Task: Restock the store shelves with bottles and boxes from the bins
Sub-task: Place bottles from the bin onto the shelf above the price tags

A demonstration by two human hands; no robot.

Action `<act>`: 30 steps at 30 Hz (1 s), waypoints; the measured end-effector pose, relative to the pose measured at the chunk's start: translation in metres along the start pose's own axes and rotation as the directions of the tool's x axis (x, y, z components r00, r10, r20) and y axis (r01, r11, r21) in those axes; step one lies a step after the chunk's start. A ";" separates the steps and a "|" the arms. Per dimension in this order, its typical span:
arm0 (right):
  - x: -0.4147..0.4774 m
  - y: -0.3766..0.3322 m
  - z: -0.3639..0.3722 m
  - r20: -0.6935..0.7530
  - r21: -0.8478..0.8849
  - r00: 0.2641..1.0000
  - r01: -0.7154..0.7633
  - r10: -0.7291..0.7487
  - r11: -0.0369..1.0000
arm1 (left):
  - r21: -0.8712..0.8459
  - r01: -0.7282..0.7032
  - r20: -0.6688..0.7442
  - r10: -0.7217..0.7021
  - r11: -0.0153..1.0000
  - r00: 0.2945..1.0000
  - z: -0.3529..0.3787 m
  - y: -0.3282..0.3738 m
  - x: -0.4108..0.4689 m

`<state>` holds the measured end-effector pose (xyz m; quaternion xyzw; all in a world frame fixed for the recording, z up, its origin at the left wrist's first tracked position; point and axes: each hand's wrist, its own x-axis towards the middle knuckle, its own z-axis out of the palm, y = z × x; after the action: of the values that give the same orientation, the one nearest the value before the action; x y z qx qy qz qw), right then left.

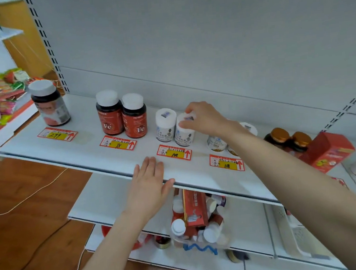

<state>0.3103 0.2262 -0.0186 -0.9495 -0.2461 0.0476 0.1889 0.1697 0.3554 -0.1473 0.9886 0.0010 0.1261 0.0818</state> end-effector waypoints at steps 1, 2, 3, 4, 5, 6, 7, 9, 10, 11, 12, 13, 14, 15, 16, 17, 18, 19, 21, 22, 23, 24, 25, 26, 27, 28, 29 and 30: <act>-0.008 0.000 -0.001 -0.066 0.028 0.998 0.006 -0.005 1.000 | -0.028 -0.034 -0.060 0.033 0.999 0.998 -0.004 0.007 -0.004; -0.017 0.001 -0.002 -0.123 0.051 0.992 0.014 -0.008 0.999 | -0.065 -0.076 -0.126 0.067 0.995 0.990 -0.008 0.015 -0.010; -0.028 0.002 -0.003 -0.164 0.069 0.986 0.017 -0.005 0.997 | -0.103 -0.118 -0.179 0.098 0.988 0.979 -0.013 0.024 -0.017; -0.040 0.004 -0.004 -0.190 0.084 0.982 0.008 0.008 0.996 | -0.138 -0.162 -0.211 0.130 0.977 0.969 -0.017 0.033 -0.025; -0.053 0.006 -0.004 -0.212 0.087 0.977 0.000 0.018 0.996 | -0.166 -0.208 -0.235 0.166 0.964 0.958 -0.018 0.042 -0.035; -0.067 0.009 -0.004 -0.236 0.077 0.971 -0.003 0.021 0.997 | -0.185 -0.246 -0.249 0.197 0.951 0.948 -0.019 0.051 -0.046; -0.081 0.012 -0.004 -0.263 0.061 0.965 -0.005 0.021 0.998 | -0.201 -0.274 -0.252 0.221 0.941 0.942 -0.019 0.061 -0.058; -0.113 0.020 -0.004 -0.301 0.047 0.953 -0.026 0.039 0.999 | -0.238 -0.307 -0.230 0.254 0.921 0.939 -0.016 0.078 -0.082; -0.131 0.026 -0.003 -0.310 0.054 0.949 -0.045 0.060 0.998 | -0.255 -0.324 -0.213 0.274 0.911 0.938 -0.015 0.087 -0.095; -0.150 0.033 -0.002 -0.320 0.062 0.944 -0.065 0.082 0.996 | -0.269 -0.343 -0.195 0.297 0.900 0.935 -0.011 0.095 -0.107; -0.169 0.041 0.000 -0.331 0.071 0.938 -0.088 0.107 0.994 | -0.285 -0.357 -0.177 0.317 0.890 0.932 -0.007 0.104 -0.118; -0.189 0.049 0.001 -0.341 0.080 0.931 -0.112 0.133 0.990 | -0.306 -0.367 -0.160 0.333 0.878 0.929 -0.005 0.112 -0.127; -0.208 0.059 0.003 -0.344 0.092 0.924 -0.142 0.165 0.986 | -0.328 -0.375 -0.139 0.349 0.867 0.927 -0.002 0.121 -0.135; -0.228 0.069 0.005 -0.338 0.106 0.918 -0.179 0.205 0.978 | -0.345 -0.383 -0.118 0.365 0.857 0.923 0.000 0.129 -0.142; -0.246 0.080 0.006 -0.325 0.126 0.911 -0.223 0.252 0.967 | -0.352 -0.391 -0.096 0.383 0.850 0.919 0.002 0.137 -0.148; -0.264 0.091 0.007 -0.311 0.150 0.901 -0.268 0.303 0.951 | -0.355 -0.398 -0.073 0.399 0.846 0.914 0.003 0.144 -0.153; -0.281 0.103 0.008 -0.303 0.173 0.885 -0.314 0.354 0.933 | -0.359 -0.403 -0.053 0.413 0.842 0.909 0.004 0.150 -0.156; -0.297 0.114 0.008 -0.293 0.189 0.867 -0.360 0.402 0.914 | -0.364 -0.406 -0.039 0.422 0.838 0.906 0.005 0.157 -0.158; -0.326 0.137 0.012 -0.276 0.201 0.840 -0.426 0.468 0.882 | -0.366 -0.410 -0.020 0.433 0.836 0.901 0.008 0.168 -0.159; -0.338 0.149 0.015 -0.269 0.206 0.828 -0.450 0.492 0.869 | -0.366 -0.414 -0.008 0.442 0.833 0.897 0.010 0.175 -0.158; -0.350 0.161 0.017 -0.258 0.208 0.818 -0.473 0.514 0.856 | -0.366 -0.422 0.002 0.454 0.830 0.891 0.012 0.184 -0.157; -0.360 0.173 0.019 -0.246 0.207 0.809 -0.494 0.533 0.845 | -0.361 -0.436 0.005 0.469 0.824 0.883 0.015 0.193 -0.155; -0.369 0.186 0.021 -0.230 0.207 0.802 -0.514 0.552 0.833 | -0.351 -0.457 0.001 0.488 0.818 0.873 0.019 0.204 -0.153; -0.377 0.200 0.022 -0.211 0.213 0.792 -0.535 0.573 0.818 | -0.340 -0.477 0.000 0.507 0.811 0.862 0.023 0.217 -0.150; -0.384 0.213 0.023 -0.195 0.221 0.783 -0.552 0.591 0.804 | -0.333 -0.491 0.004 0.522 0.805 0.853 0.028 0.231 -0.148; -0.390 0.228 0.025 -0.177 0.231 0.776 -0.566 0.606 0.792 | -0.332 -0.497 0.013 0.531 0.802 0.847 0.034 0.245 -0.145; -0.396 0.243 0.026 -0.161 0.241 0.772 -0.573 0.615 0.783 | -0.334 -0.498 0.025 0.536 0.800 0.844 0.041 0.261 -0.143; -0.402 0.260 0.027 -0.147 0.244 0.770 -0.580 0.621 0.777 | -0.341 -0.494 0.047 0.539 0.800 0.841 0.048 0.278 -0.140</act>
<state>0.0711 -0.1699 -0.1437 -0.9555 0.0995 0.0233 0.2768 0.0408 0.0699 -0.1826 0.9315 -0.2949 0.0715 0.2007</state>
